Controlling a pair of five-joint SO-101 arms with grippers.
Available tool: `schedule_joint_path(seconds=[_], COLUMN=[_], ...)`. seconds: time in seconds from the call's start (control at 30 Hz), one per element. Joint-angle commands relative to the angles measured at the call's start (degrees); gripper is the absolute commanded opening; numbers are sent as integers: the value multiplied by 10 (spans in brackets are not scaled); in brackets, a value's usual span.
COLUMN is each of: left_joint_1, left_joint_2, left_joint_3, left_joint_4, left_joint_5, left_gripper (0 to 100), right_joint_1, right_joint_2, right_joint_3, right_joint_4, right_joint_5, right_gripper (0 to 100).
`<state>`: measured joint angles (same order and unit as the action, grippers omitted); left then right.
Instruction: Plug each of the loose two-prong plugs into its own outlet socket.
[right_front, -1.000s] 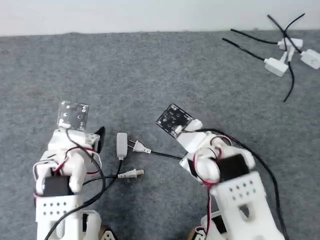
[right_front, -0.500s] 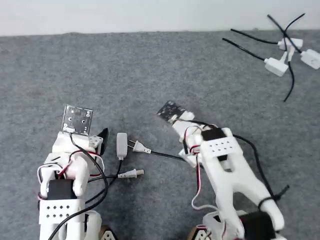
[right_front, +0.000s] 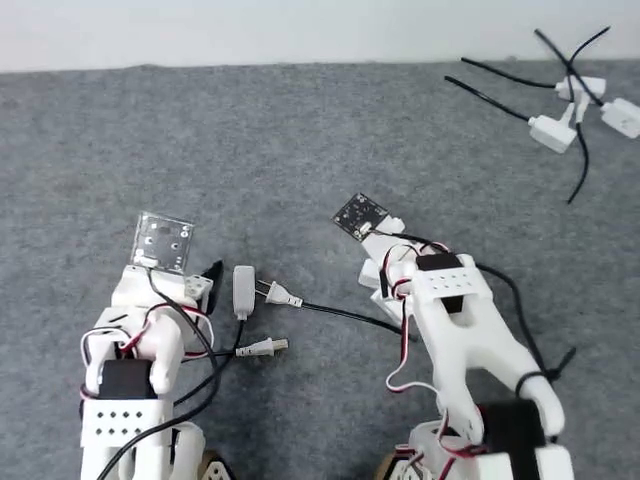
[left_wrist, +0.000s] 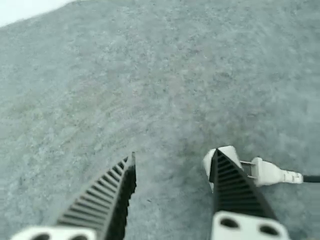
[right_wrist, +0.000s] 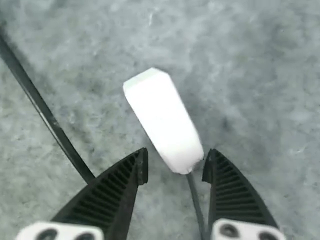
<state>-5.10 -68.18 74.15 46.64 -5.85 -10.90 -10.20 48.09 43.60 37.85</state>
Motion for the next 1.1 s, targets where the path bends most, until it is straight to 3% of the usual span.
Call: schedule_joint_path(seconds=[0.0,0.17,0.27,0.47,0.67,0.83,1.07], left_joint_1=[16,15,16,16,17,18,18], left_joint_2=[-12,-12,-12,-12,-12,-12,-12], left_joint_3=[-3,-3,-2,-2,1,4,4], left_joint_4=[-14,-14,-14,-14,-15,-23,-23], left_joint_5=[2,2,2,2,2,1,1], left_gripper=[239,239,239,239,239,239,239], right_joint_1=[-6,-6,-5,-7,-55,-106,-111], right_joint_2=[29,63,75,78,77,64,-57], right_joint_3=[-15,-58,-58,-55,-58,-58,-55], right_joint_4=[-17,13,11,21,86,124,175], right_joint_5=[7,8,8,59,95,97,77], right_gripper=[202,158,0,6,9,9,9])
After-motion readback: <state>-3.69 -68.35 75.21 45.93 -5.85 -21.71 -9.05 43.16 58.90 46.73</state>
